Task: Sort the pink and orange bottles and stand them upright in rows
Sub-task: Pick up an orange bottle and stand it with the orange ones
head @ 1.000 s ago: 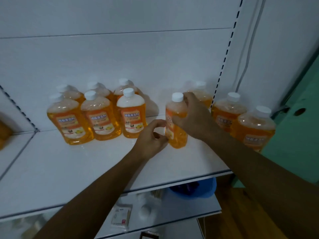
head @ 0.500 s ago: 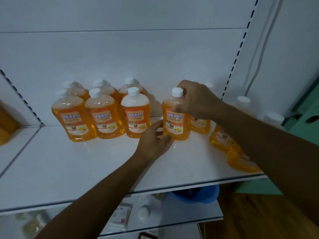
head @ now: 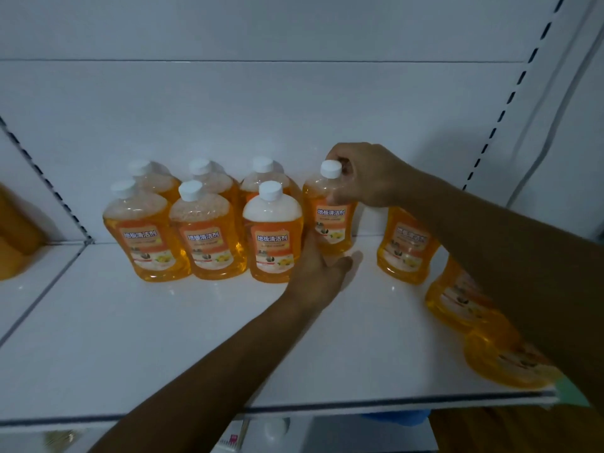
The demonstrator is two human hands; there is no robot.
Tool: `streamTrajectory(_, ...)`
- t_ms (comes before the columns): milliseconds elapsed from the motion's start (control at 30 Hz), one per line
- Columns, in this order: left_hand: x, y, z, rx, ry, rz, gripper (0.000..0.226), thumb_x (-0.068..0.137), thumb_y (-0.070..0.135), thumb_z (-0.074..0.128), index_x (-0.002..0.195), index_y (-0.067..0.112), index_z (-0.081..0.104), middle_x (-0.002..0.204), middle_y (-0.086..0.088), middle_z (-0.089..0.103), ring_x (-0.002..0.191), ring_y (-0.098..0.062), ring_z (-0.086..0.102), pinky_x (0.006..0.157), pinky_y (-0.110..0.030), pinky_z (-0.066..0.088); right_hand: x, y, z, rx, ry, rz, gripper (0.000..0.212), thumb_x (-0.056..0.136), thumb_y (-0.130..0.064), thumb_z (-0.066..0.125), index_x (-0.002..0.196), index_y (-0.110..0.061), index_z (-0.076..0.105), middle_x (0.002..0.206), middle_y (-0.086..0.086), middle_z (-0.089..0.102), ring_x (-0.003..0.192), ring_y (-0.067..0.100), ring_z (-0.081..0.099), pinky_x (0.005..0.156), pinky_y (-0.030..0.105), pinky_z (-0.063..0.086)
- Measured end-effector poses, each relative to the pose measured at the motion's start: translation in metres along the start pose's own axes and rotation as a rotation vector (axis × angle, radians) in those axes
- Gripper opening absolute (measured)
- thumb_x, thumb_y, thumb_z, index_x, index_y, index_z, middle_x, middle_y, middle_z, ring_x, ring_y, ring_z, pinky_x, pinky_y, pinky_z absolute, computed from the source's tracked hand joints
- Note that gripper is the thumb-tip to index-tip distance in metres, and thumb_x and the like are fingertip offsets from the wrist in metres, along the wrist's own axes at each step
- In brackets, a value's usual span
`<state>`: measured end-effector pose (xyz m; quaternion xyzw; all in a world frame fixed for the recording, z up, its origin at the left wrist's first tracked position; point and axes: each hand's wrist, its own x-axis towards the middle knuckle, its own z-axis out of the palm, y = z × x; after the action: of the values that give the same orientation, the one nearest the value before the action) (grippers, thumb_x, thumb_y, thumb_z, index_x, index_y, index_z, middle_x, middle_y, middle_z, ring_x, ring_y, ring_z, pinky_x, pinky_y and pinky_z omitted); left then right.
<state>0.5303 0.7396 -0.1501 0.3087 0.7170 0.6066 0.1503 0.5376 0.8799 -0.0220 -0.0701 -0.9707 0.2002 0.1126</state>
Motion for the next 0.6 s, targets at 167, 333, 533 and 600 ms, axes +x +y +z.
streamTrajectory(167,0.006,0.009,0.005,-0.046,0.086,-0.091,0.061,0.092,0.015,0.062,0.144,0.03,0.034,0.138,0.012,0.047,0.127,-0.015,0.047,0.106,-0.038,0.041,0.017,0.008,0.006,-0.041,-0.014,-0.065,0.042,0.073,-0.024,0.081,0.107,-0.016,0.058,0.099,-0.002,0.062,0.09,0.018,0.059,0.069,0.029,0.043)
streamTrajectory(333,0.001,0.013,0.009,-0.071,0.093,-0.065,0.051,0.093,0.016,0.06,0.133,0.04,0.038,0.126,0.026,0.049,0.118,-0.002,0.045,0.099,-0.025,0.042,0.02,0.012,0.009,-0.032,-0.001,-0.049,0.044,0.075,-0.026,0.08,0.111,-0.019,0.056,0.104,-0.001,0.06,0.092,0.019,0.059,0.074,0.032,0.048)
streamTrajectory(533,-0.005,0.014,0.027,-0.002,-0.021,-0.06,0.071,0.093,0.026,0.062,0.15,0.031,0.021,0.153,0.014,0.03,0.137,-0.01,0.033,0.106,-0.033,0.036,-0.005,0.013,-0.018,-0.09,0.048,-0.012,0.057,0.083,-0.035,0.073,0.131,-0.015,0.049,0.124,0.005,0.057,0.109,0.02,0.056,0.088,0.029,0.047)
streamTrajectory(600,-0.002,0.01,0.032,0.018,-0.043,-0.078,0.071,0.092,0.027,0.064,0.151,0.025,0.024,0.154,0.007,0.033,0.138,-0.016,0.037,0.106,-0.037,0.039,-0.023,0.019,-0.036,-0.096,0.078,0.055,0.056,0.085,-0.04,0.07,0.131,-0.014,0.051,0.126,0.005,0.058,0.11,0.019,0.056,0.091,0.03,0.047)
